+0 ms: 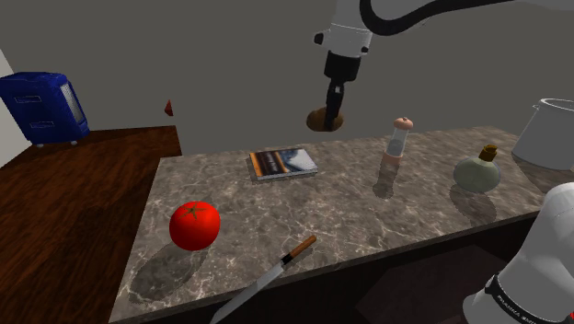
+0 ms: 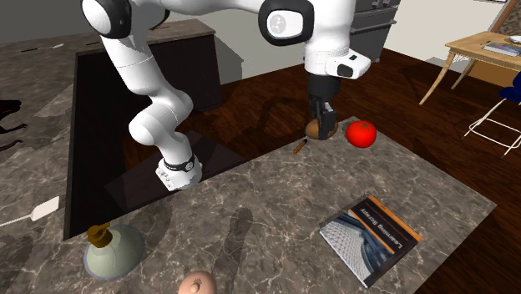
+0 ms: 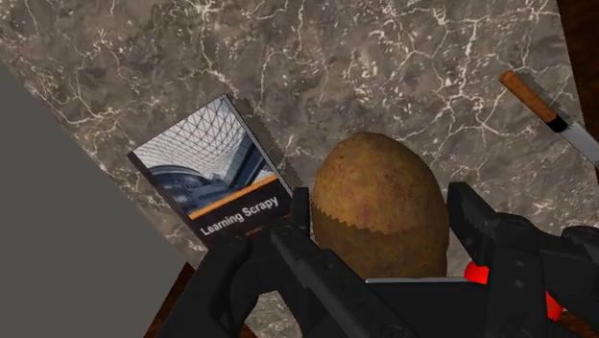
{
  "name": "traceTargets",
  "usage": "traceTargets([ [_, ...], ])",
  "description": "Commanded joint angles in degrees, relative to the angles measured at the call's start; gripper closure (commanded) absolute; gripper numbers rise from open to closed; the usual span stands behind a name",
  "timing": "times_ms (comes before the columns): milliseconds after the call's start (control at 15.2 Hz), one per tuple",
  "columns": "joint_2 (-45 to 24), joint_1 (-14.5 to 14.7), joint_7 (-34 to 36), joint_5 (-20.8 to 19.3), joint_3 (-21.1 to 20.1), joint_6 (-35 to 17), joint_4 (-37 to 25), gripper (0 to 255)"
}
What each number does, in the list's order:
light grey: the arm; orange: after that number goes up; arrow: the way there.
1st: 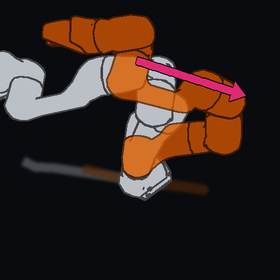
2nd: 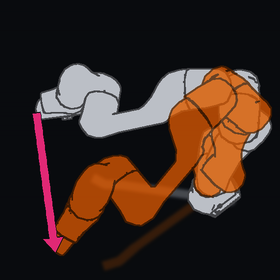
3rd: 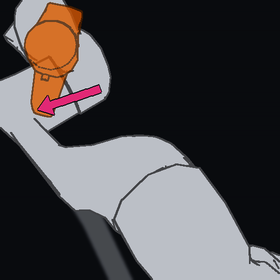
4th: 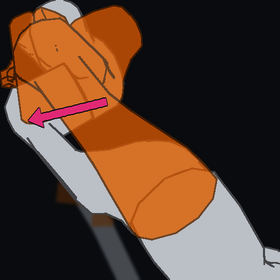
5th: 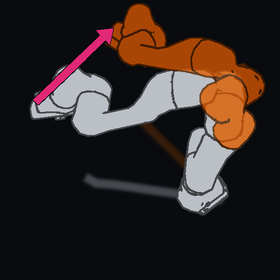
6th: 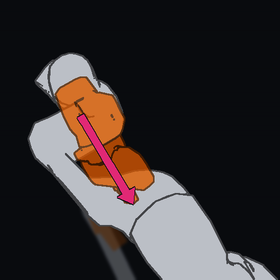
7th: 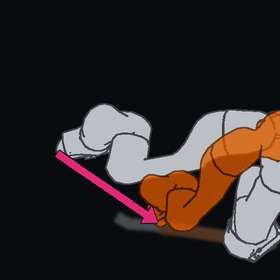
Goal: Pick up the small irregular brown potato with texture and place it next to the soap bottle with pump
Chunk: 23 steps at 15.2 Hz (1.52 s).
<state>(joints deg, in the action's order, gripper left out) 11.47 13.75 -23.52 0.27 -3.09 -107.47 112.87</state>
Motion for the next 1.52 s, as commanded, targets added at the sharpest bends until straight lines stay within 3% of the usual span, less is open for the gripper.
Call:
traceTargets([
  [0,2.9,-0.8,-2.3,0.1,1.4,-0.3,3.2,255],
  [726,15.5,-6.0,-15.4,-2.4,10.5,1.1,14.4,255],
  [1452,22.0,-11.9,-29.5,-7.7,21.5,3.6,17.8,255],
])
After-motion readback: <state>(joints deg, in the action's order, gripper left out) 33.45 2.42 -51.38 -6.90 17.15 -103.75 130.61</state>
